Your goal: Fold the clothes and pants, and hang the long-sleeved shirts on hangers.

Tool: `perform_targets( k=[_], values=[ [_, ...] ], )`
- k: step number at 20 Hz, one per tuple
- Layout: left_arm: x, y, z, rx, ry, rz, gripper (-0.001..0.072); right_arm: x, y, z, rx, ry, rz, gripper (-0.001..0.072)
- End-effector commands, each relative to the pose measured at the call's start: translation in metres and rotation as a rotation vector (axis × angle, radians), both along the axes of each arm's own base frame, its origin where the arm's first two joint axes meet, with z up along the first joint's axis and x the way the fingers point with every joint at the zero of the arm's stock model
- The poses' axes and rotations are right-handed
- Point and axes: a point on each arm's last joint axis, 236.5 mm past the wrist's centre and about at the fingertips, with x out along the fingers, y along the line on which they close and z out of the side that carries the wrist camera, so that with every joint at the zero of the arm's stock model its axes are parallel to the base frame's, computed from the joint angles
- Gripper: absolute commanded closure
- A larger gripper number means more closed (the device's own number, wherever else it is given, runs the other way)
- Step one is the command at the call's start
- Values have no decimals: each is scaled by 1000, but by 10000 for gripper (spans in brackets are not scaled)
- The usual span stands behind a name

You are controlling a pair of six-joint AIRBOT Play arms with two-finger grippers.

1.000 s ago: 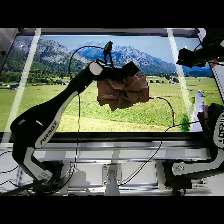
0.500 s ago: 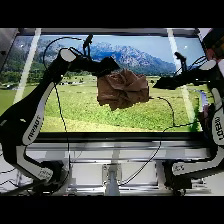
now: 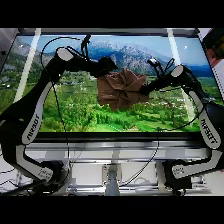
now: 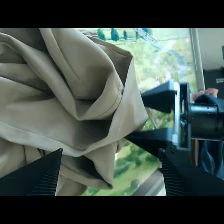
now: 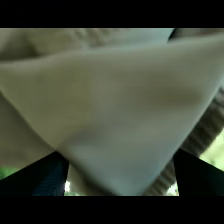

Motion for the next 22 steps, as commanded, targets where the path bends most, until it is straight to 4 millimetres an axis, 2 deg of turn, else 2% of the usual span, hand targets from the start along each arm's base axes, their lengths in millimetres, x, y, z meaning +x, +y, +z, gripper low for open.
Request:
perform_targets(
  k=[1,4,9,12,14,15,19,20,22],
  values=[
    [0,1,0,1,0,0,9,36,-1,7,-43,-126,-144,8],
    [0,1,0,1,0,0,9,40,-13,-2,-22,-72,-302,20],
    [0,1,0,1,0,1,10,10,-31,-48,4,207,-456,23],
    [2,1,0,0,-4,6,10,5,-28,-46,100,332,-485,29],
    [2,1,0,0,-4,5,10,11,-26,-40,188,379,-509,93],
    [2,1,0,0,-4,5,10,13,-27,-39,231,406,-518,95],
    [2,1,0,0,-4,5,10,11,-21,-52,396,530,-531,99],
    [2,1,0,0,-5,5,10,11,-17,-55,431,550,-528,157],
    [2,1,0,4,-16,-2,11,16,-5,-59,475,553,-522,163]
  ],
)
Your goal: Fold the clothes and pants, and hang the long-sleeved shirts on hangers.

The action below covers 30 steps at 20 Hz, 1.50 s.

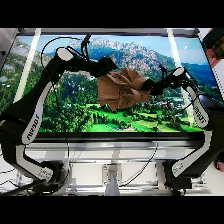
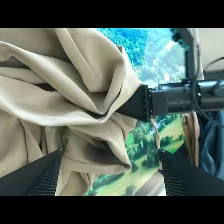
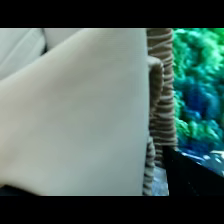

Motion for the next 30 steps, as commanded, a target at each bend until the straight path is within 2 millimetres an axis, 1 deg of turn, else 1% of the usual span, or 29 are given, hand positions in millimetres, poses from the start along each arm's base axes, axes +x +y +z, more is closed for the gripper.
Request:
perform_targets(
  k=[1,4,5,6,7,9,10,13,15,17,18,19,20,21,22,24,26,28,30],
  values=[
    [0,0,0,3,-9,-5,11,7,20,-2,126,3,-17,162],
    [0,0,0,3,-9,-6,11,16,34,-5,111,-35,-25,157],
    [0,0,0,3,-9,-5,11,19,40,-6,99,-50,-21,114],
    [0,0,0,3,-9,-6,11,21,47,-7,90,-66,-20,13],
    [0,0,0,3,-9,-5,11,22,55,-7,85,-75,-13,5],
    [0,0,0,3,-9,-6,11,27,67,-8,69,-106,-9,9],
    [0,0,0,3,-8,-6,11,26,72,-6,69,-111,6,10],
    [0,0,0,3,-9,-6,11,27,74,2,62,-126,40,9],
    [0,0,0,3,-9,-5,11,26,80,5,91,-84,-4,12],
    [0,0,0,3,-9,-6,11,23,93,2,95,-80,9,42],
    [0,0,0,3,-9,-6,11,22,100,0,105,-76,11,160],
    [0,0,0,3,-9,-6,11,22,107,-2,107,-79,12,420],
    [0,0,0,3,-9,-6,11,26,112,-4,98,-98,7,644],
    [0,0,0,4,-9,-6,11,31,115,-3,88,-126,3,679],
    [0,0,0,3,-9,-6,11,37,116,0,81,-154,5,679],
    [2,3,0,3,-9,-1,11,44,116,14,77,-217,57,680],
    [3,5,0,3,-9,3,11,43,112,36,98,-250,125,682],
    [4,7,0,3,-7,6,11,34,107,65,161,-272,222,682],
    [3,7,0,3,-4,4,11,22,101,99,289,-291,296,682]
  ],
)
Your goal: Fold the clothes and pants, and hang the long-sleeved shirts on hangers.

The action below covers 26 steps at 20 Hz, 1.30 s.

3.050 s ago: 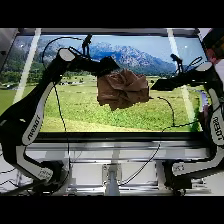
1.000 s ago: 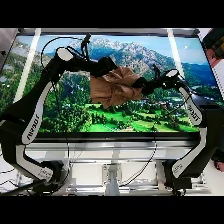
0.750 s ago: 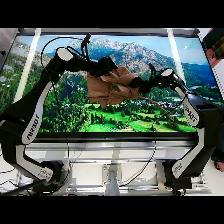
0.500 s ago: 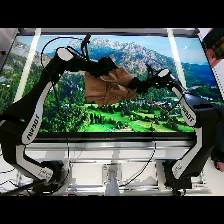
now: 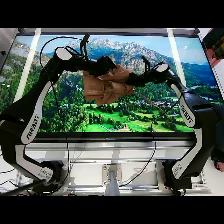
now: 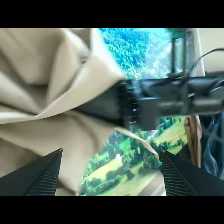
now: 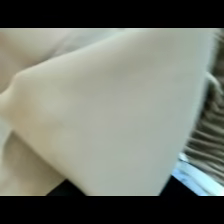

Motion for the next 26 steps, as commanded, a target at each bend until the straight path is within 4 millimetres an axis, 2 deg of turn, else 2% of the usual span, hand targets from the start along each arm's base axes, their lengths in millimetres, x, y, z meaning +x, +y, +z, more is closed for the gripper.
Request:
perform_targets(
  k=[1,3,6,11,16,17,18,21,22,23,24,25,26],
  values=[
    [0,2,0,-2,4,1,11,-22,-8,60,187,-50,165,682],
    [0,0,3,-19,9,2,11,-17,-30,84,253,-77,137,681],
    [0,-1,5,-28,11,3,11,-16,-73,99,264,-89,86,682],
    [0,-1,5,-29,12,4,11,-37,-140,135,330,-97,58,681],
    [1,-2,11,-67,21,9,11,-50,-226,152,328,-72,-121,681],
    [1,-2,11,-66,20,11,11,-53,-241,147,298,-45,-159,681],
    [1,-2,11,-66,20,11,11,-61,-256,132,227,11,-191,681],
    [1,-2,11,-66,20,11,11,-93,-306,58,-105,266,-302,680],
    [1,-2,11,-66,20,11,11,-96,-321,43,-173,315,-362,679],
    [1,-2,11,-66,20,11,11,-97,-327,35,-200,328,-386,671],
    [1,-2,11,-66,20,11,11,-97,-332,31,-221,329,-394,551],
    [1,-2,11,-66,20,11,11,-96,-337,27,-245,324,-407,359],
    [1,-2,11,-66,20,11,12,-95,-343,24,-267,319,-419,267]
  ],
)
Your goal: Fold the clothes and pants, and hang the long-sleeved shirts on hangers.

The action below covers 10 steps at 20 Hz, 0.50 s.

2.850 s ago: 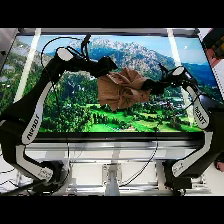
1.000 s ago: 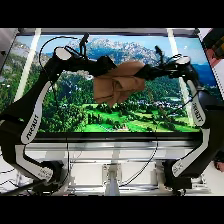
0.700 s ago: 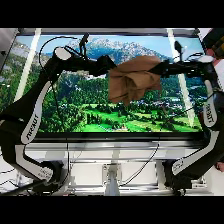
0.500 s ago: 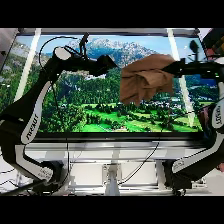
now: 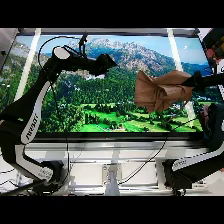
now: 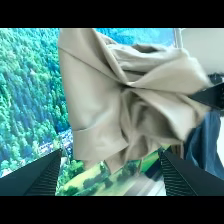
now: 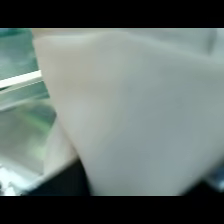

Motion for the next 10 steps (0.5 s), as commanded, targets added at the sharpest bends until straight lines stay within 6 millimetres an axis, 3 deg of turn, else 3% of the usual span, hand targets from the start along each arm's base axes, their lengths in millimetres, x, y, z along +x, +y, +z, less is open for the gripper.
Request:
perform_targets(
  k=[1,4,7,10],
  values=[
    [0,0,0,-1,-1,1,11,-8,-41,-28,-178,76,-74,250],
    [1,1,0,2,-2,1,11,-14,-61,-43,-265,112,-82,101],
    [1,1,-1,2,-1,1,11,-29,-66,-66,-276,194,-69,44],
    [0,1,-1,2,-1,1,11,-33,-64,-84,-253,241,-81,43]
  ],
)
